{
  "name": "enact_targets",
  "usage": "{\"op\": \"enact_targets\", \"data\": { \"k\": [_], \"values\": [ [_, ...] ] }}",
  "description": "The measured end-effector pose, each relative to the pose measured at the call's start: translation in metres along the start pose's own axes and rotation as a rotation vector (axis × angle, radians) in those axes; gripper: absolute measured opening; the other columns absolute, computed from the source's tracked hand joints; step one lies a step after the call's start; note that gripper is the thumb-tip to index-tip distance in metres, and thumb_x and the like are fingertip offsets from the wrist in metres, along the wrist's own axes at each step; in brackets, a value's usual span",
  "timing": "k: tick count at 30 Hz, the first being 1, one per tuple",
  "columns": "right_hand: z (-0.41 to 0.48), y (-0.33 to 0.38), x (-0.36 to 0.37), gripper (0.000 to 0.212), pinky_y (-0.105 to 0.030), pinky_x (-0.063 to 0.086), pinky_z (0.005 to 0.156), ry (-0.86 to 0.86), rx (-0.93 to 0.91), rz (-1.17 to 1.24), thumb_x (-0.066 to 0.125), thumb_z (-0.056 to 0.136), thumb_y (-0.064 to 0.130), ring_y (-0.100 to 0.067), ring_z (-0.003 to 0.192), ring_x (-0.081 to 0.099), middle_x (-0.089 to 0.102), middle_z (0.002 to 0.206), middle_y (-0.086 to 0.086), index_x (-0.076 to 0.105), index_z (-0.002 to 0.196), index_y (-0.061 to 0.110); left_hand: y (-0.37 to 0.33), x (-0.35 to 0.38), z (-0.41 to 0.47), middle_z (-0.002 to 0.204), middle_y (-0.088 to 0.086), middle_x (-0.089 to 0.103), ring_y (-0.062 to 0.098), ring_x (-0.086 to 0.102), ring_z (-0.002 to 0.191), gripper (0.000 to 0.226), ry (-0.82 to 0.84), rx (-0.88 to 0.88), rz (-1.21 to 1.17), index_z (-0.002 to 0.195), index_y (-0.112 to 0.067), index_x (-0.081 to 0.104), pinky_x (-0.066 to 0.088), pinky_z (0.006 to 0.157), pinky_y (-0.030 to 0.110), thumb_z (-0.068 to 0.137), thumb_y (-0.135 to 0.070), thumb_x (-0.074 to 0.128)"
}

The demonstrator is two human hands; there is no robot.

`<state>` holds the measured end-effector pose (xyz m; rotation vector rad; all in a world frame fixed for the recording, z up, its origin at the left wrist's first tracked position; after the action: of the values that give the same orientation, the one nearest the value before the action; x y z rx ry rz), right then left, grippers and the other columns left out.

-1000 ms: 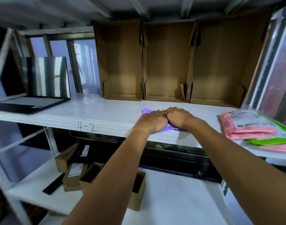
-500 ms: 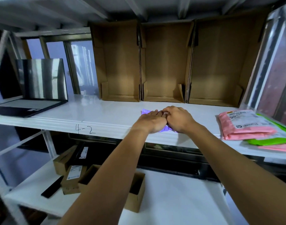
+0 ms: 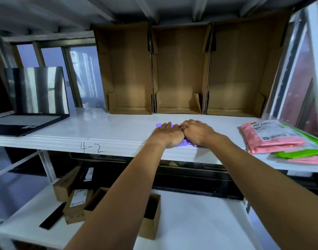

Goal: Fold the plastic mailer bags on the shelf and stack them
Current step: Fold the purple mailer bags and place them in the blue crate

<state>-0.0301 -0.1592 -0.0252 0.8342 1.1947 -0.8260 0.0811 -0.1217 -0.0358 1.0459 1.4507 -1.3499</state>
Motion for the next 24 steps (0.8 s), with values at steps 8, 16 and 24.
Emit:
{"op": "enact_targets", "data": {
  "k": [8,16,24],
  "values": [
    [-0.010,0.002,-0.006,0.042,-0.042,0.039,0.103,-0.062,-0.002,0.035,0.030,0.104,0.025,-0.032,0.127,0.046,0.048,0.143,-0.014,0.051,0.138,0.013,0.005,0.006,0.005,0.168,0.007,-0.006,0.021,-0.008,0.155,0.077,-0.039,-0.206,-0.013,0.161,-0.013,0.002,-0.002,0.124,0.039,0.100,-0.060,0.011],
    [-0.013,0.005,-0.009,0.039,-0.040,0.040,0.097,-0.100,0.035,0.042,0.027,0.106,0.020,-0.033,0.122,0.047,0.051,0.134,-0.016,0.056,0.127,0.004,0.005,0.004,0.002,0.168,0.010,-0.001,0.024,-0.003,0.155,0.088,-0.123,-0.299,0.042,0.160,-0.007,0.001,0.003,0.124,0.042,0.096,-0.067,0.006],
    [-0.014,0.001,-0.007,0.038,-0.040,0.040,0.095,-0.109,0.057,0.090,0.028,0.106,0.022,-0.033,0.120,0.048,0.052,0.132,-0.015,0.057,0.124,0.006,0.000,0.003,-0.004,0.167,0.001,0.016,0.019,0.012,0.154,0.060,-0.176,-0.018,0.026,0.158,-0.031,0.025,0.010,0.123,0.047,0.101,-0.047,0.013]
  ]
}}
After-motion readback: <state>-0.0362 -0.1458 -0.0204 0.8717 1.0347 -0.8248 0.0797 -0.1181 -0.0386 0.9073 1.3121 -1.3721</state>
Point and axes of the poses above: each hand's wrist, its own z-axis towards the middle knuckle, its own x-axis out of the palm, y = z × x, the point moved 4 cm from there along z, towards the middle knuckle
